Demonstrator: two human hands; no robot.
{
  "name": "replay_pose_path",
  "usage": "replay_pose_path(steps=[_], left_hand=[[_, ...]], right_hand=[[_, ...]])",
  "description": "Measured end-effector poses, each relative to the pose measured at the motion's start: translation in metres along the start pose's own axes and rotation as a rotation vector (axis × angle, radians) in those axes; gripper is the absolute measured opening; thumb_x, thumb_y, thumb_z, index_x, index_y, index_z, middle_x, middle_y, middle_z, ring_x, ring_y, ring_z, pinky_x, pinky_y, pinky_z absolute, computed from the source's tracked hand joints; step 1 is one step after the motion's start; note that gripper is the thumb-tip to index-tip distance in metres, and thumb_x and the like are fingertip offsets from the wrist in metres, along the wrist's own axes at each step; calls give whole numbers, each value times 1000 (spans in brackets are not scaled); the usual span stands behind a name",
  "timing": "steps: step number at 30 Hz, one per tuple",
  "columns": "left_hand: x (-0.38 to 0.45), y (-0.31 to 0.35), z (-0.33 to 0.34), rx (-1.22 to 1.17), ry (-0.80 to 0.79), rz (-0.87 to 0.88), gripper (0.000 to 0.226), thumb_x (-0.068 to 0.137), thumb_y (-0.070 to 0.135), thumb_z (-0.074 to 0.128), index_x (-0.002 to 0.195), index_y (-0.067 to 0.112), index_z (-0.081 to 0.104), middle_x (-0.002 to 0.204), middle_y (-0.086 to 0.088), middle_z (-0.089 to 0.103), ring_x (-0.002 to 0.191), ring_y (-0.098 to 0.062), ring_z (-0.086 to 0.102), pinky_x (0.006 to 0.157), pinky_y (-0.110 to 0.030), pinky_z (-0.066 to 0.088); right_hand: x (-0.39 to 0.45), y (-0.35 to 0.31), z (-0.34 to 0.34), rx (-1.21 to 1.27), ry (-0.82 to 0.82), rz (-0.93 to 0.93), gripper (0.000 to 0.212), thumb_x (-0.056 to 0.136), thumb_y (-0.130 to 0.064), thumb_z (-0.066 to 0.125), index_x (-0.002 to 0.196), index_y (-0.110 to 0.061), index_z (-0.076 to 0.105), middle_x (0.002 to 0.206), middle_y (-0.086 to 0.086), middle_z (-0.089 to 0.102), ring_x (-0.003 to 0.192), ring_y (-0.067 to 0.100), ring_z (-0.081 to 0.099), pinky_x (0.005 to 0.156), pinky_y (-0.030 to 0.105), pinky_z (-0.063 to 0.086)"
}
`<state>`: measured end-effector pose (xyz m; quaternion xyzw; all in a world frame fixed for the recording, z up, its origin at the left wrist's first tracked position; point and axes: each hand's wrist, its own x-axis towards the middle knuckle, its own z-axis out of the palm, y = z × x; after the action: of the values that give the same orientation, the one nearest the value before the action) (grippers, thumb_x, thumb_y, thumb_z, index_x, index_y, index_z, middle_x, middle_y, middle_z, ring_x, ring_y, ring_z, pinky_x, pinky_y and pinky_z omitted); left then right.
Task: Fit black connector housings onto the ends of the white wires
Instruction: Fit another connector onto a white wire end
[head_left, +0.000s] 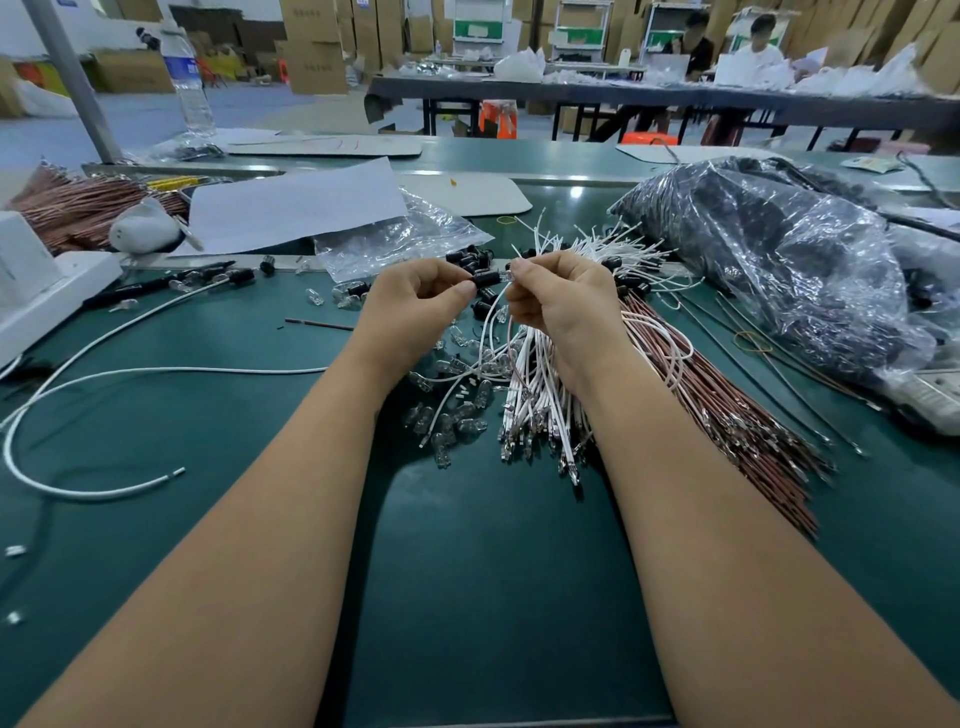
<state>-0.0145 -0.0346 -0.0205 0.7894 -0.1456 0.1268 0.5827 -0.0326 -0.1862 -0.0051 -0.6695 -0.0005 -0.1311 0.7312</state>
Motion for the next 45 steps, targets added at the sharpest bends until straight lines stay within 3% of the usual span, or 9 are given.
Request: replay_pose_path(steps=[7,13,21,26,35,45], left_hand=[[-2,2,-1,-8,-11,33,5,88,11,68,87,15,69,72,-6,63,67,-15,54,67,-28,45],[0,-2,-3,-32,-19,45,9,86,10,70,86,19,70,73,1,70,63,-2,62,67,-16,51],[2,-4,-4,-65,-13,43,11,83,11,74,81,22,72,71,5,69,59,1,58,63,-14,49],[2,-5,-4,-88,-8,31,6,84,14,73,80,19,72,69,3,70,46,5,51,49,-6,38],[0,-4,-3,-179,9,-15,6,80,9,75,84,10,72,68,7,70,65,0,64,66,-11,48],[2,-4,0,-183,20,-47,6,82,11,74,87,9,71,72,3,70,64,2,64,65,-8,46]], right_hand=[[1,2,2,-34,-13,-21,12,90,-7,64,78,-9,61,66,4,62,54,8,57,54,17,49],[1,2,0,-21,-39,-10,13,92,-8,62,79,-9,62,65,3,64,54,9,58,58,21,52],[1,1,1,-43,-32,2,14,93,-7,62,79,-9,61,68,4,63,55,8,59,57,18,51],[1,1,-1,-56,-57,3,15,93,-7,62,78,-9,60,67,4,63,51,5,57,54,17,49],[3,3,3,11,-52,69,15,94,-8,59,80,-9,58,68,4,62,56,11,56,61,25,52],[1,2,1,49,-124,59,16,94,-5,58,78,-7,56,63,5,62,52,14,56,58,25,52]])
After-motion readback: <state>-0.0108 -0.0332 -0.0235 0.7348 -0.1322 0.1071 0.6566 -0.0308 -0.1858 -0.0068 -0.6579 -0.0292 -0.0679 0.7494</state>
